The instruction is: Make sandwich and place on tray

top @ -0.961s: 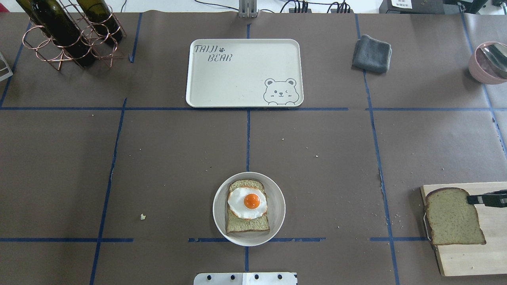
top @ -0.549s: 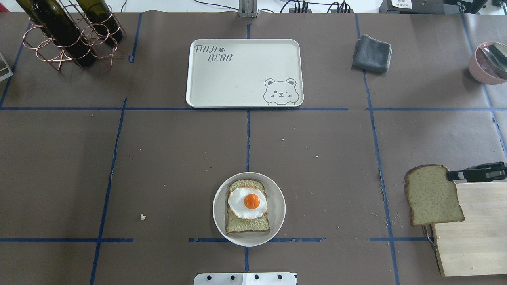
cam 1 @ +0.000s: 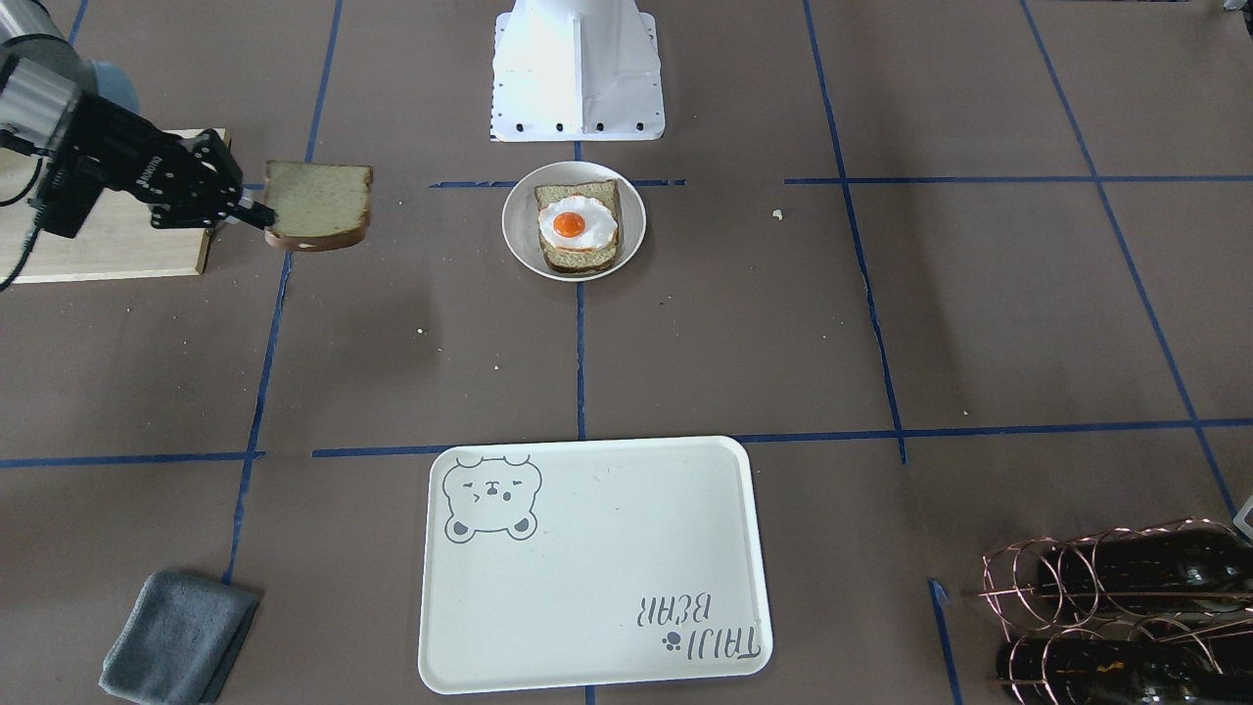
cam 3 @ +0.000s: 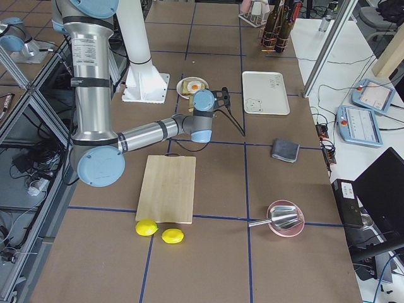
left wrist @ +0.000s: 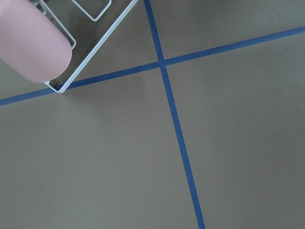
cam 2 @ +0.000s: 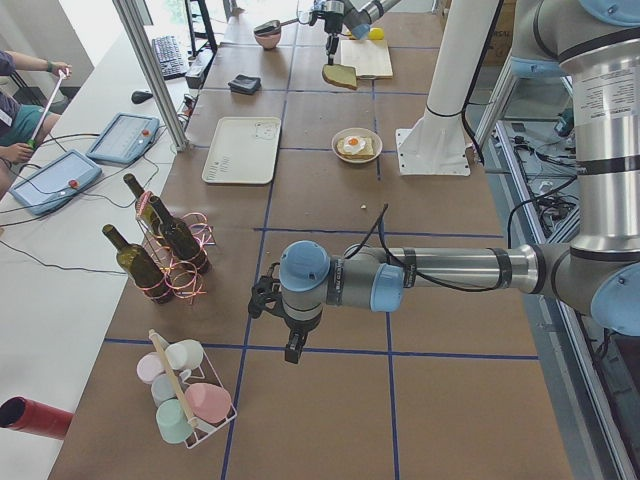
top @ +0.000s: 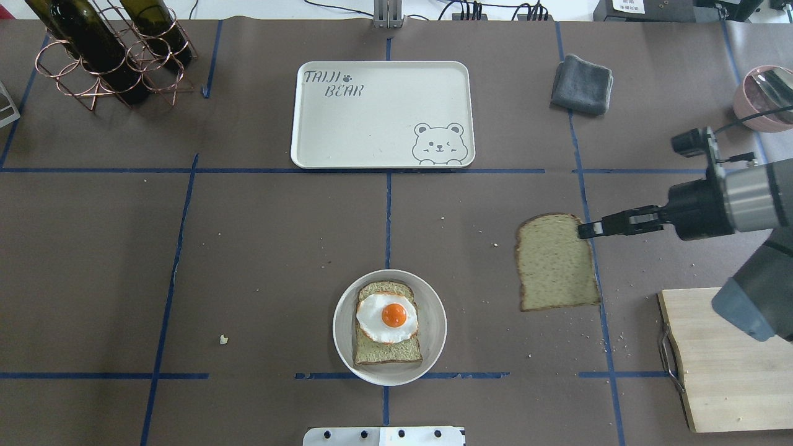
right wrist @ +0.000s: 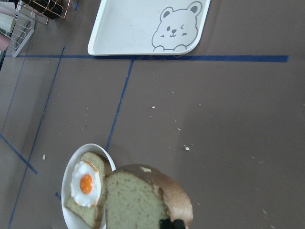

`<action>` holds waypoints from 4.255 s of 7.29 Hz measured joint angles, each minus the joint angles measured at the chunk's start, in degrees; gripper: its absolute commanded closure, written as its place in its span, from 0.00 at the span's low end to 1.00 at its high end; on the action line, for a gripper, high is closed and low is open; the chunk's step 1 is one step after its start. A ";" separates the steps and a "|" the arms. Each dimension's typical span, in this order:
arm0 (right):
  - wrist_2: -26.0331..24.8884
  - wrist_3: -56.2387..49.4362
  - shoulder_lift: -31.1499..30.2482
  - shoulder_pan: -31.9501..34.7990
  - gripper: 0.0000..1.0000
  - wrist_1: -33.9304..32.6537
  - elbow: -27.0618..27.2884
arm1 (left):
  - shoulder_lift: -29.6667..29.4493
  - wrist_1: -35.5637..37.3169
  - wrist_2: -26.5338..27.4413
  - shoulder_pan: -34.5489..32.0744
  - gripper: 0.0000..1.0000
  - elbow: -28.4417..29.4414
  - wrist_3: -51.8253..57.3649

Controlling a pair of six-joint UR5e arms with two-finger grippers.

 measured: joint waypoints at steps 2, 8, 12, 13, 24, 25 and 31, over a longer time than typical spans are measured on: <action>-11.60 2.06 5.46 -9.87 1.00 -2.98 -0.04 | 0.02 -0.01 -0.02 0.04 0.00 0.00 0.00; -28.84 2.06 16.16 -23.91 1.00 -13.61 -4.16 | 0.03 -0.08 -0.09 0.08 0.00 -0.04 0.01; -30.68 2.28 17.94 -24.40 0.00 -13.82 -7.88 | -0.19 -0.11 -0.09 0.08 0.00 -0.09 0.08; -31.65 2.28 17.98 -24.38 0.00 -13.84 -8.16 | -0.24 -0.09 -0.15 0.08 0.00 -0.06 0.08; -10.48 -40.75 9.94 10.77 0.00 -71.93 5.05 | -2.73 -29.41 2.71 3.28 0.00 -0.09 -0.48; -7.99 -49.82 5.58 15.89 0.00 -72.19 5.08 | -3.67 -37.34 2.48 3.48 0.00 1.06 -2.47; 0.87 -78.29 -18.98 42.26 0.00 -71.99 5.51 | -8.58 -45.74 -4.71 25.18 0.00 -6.91 -35.72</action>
